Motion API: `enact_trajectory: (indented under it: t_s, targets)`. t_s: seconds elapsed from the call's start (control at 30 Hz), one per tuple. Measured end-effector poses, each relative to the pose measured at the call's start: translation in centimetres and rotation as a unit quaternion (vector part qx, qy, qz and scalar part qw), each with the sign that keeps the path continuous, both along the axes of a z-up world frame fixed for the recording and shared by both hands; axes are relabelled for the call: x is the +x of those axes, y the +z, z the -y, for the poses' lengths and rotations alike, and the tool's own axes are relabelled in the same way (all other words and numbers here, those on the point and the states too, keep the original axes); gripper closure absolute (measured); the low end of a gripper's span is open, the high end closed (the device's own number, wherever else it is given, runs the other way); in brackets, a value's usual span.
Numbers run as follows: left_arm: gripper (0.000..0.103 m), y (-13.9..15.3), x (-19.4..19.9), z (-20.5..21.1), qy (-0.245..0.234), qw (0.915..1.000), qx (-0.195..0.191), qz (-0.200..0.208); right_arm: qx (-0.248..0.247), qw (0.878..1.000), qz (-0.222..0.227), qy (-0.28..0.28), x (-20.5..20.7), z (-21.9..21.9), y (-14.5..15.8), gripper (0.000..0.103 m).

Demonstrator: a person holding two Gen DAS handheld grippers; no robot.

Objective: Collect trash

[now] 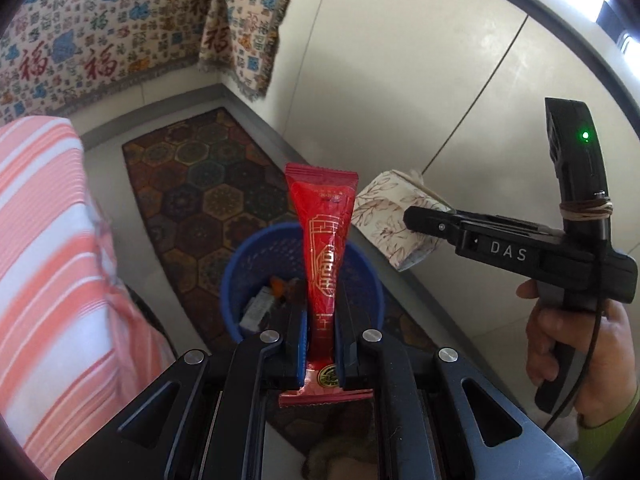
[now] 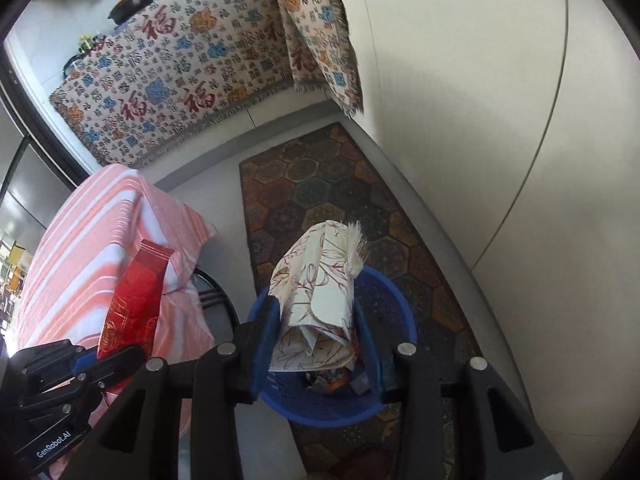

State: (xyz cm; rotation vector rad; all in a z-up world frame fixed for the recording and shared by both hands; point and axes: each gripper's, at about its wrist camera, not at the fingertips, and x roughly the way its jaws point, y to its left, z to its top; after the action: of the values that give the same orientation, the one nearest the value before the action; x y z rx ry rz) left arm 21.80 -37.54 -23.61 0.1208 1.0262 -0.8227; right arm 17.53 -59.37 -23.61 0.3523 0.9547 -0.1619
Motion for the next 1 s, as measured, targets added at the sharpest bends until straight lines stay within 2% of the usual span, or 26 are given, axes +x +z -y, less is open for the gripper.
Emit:
enact_trajectory:
  t_s: [0.13,0.27,0.3,0.33,0.37,0.4,0.43,0.53,0.6,0.63,0.67,0.7,0.73,0.77,0.83,0.93,0.97,1.0]
  targets:
    - [0.094,-3.0,1.2,2.9,-0.011,0.9997,0.013,-0.016,0.023,0.999,-0.04,-0.009,1.1,2.6,-3.8,0.064]
    - [0.093,-4.9,1.7,4.7,-0.022,0.9993,0.02,-0.022,0.028,0.998,-0.052,-0.008,1.4,3.1,-5.2,0.062]
    - [0.093,-5.3,2.0,5.1,-0.025,0.9992,0.019,-0.024,0.035,0.998,-0.054,-0.008,1.7,3.4,-5.9,0.059]
    - [0.088,-5.8,2.1,5.4,-0.022,0.9992,0.018,-0.027,0.064,0.996,-0.058,-0.014,2.2,4.1,-7.5,0.058]
    - [0.067,-6.2,2.6,5.6,-0.02,0.9991,0.016,-0.033,0.064,0.996,-0.058,-0.014,2.2,4.1,-7.5,0.058]
    - [0.052,-6.6,3.2,5.9,-0.015,0.999,0.013,-0.04,0.081,0.995,-0.06,-0.019,2.2,4.5,-8.3,0.053]
    - [0.033,-6.8,3.6,5.8,-0.005,0.9991,0.009,-0.041,0.1,0.993,-0.061,-0.024,2.4,4.9,-9.2,0.05]
    - [0.029,-7.0,4.1,6.0,0.01,0.9993,0.008,-0.034,0.131,0.988,-0.064,-0.04,2.4,5.7,-10.6,0.049]
    - [0.028,-6.5,4.1,5.9,0.018,0.9995,0.015,-0.022,0.133,0.988,-0.056,-0.047,2.1,5.8,-10.1,0.047]
    - [0.022,-6.1,3.9,5.7,0.024,0.9995,0.018,-0.012,0.13,0.989,-0.051,-0.05,2.0,5.8,-9.6,0.044]
    - [0.017,-5.4,3.7,5.3,0.03,0.9993,0.021,0.0,0.125,0.99,-0.046,-0.054,1.6,5.7,-8.8,0.033]
    - [0.014,-4.4,3.2,4.9,0.034,0.9991,0.022,0.011,0.118,0.99,-0.042,-0.059,0.9,5.6,-7.9,0.028]
    - [0.009,-3.3,2.5,4.3,0.038,0.9989,0.019,0.022,0.098,0.993,-0.032,-0.065,-0.6,5.0,-5.6,0.022]
    - [0.004,-2.5,2.0,3.5,0.039,0.9986,0.017,0.031,0.098,0.993,-0.032,-0.065,-0.6,5.0,-5.6,0.021]
    - [0.001,-0.4,0.4,2.3,0.038,0.9979,0.027,0.045,0.077,0.995,-0.02,-0.069,-2.6,3.7,-3.2,0.018]
    - [0.0,1.8,-1.7,0.8,0.025,0.9972,0.05,0.05,0.045,0.997,0.012,-0.065,-5.9,1.4,0.1,0.001]
    - [0.0,2.4,-2.2,0.3,0.025,0.9972,0.047,0.053,0.03,0.997,0.016,-0.064,-7.1,0.4,0.9,0.0]
    - [0.0,3.2,-3.1,-0.5,0.03,0.9966,0.047,0.06,-0.008,0.998,0.006,-0.064,-9.4,-1.6,2.1,0.0]
